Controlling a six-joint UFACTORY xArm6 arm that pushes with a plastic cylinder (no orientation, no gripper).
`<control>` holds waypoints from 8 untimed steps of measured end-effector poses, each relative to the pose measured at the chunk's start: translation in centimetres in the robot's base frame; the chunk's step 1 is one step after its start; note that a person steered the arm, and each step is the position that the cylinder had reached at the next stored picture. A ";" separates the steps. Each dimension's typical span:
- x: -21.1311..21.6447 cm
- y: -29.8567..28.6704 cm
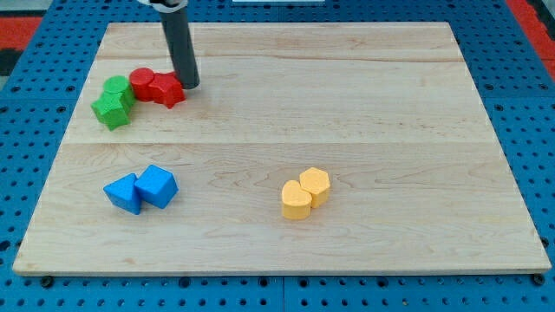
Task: Move the blue triangle to the left of the blue cube
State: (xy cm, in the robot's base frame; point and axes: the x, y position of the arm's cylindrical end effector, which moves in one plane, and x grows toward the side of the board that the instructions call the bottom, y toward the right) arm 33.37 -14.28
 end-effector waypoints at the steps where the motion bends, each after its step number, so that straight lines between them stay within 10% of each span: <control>1: 0.4 -0.4; 8: 18.1 -9.8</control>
State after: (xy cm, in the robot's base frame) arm 51.44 -24.04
